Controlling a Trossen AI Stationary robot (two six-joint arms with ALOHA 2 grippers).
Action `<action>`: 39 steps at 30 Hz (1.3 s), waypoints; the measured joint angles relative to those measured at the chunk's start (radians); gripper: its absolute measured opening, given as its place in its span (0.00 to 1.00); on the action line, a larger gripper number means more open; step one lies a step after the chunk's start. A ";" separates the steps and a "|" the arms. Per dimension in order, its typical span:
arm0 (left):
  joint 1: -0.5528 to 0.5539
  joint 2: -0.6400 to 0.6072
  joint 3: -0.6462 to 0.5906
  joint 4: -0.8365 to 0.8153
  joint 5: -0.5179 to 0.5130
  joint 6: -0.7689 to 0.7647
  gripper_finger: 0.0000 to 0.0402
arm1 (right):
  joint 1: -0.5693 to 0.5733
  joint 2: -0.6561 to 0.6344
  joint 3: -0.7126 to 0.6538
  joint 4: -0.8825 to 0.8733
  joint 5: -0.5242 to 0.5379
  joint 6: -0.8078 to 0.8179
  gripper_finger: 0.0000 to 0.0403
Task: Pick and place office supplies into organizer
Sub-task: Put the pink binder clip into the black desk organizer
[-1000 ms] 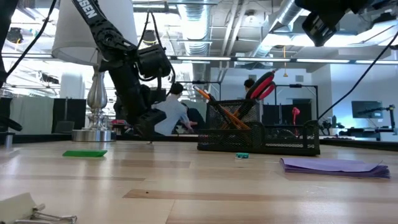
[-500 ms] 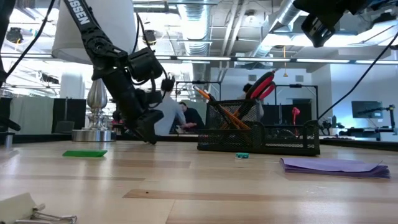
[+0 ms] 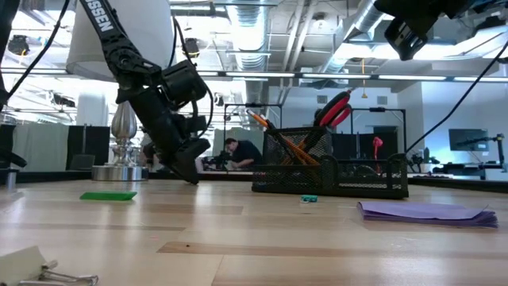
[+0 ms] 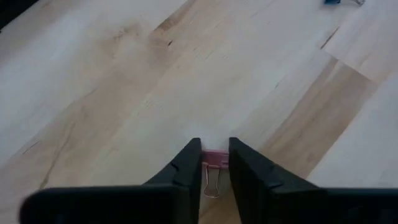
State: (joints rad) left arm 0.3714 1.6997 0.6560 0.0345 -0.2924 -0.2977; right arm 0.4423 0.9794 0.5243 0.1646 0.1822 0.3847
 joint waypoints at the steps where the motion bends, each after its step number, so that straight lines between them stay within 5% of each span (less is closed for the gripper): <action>1: 0.000 0.000 -0.001 0.005 0.000 -0.001 0.11 | 0.000 0.000 0.000 0.000 0.000 0.000 0.23; 4: -0.003 0.000 -0.005 0.045 0.005 0.000 0.05 | 0.000 0.000 0.000 0.000 0.000 0.000 0.23; 18: -0.094 0.000 0.069 0.103 0.164 0.000 0.05 | 0.000 0.000 0.000 0.000 0.002 0.000 0.23; 39: -0.336 -0.042 0.151 0.251 0.176 0.095 0.06 | 0.001 0.000 -0.001 -0.001 -0.001 0.009 0.23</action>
State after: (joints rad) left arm 0.0359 1.6581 0.8070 0.2859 -0.1168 -0.2028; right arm 0.4431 0.9798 0.5236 0.1638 0.1814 0.3935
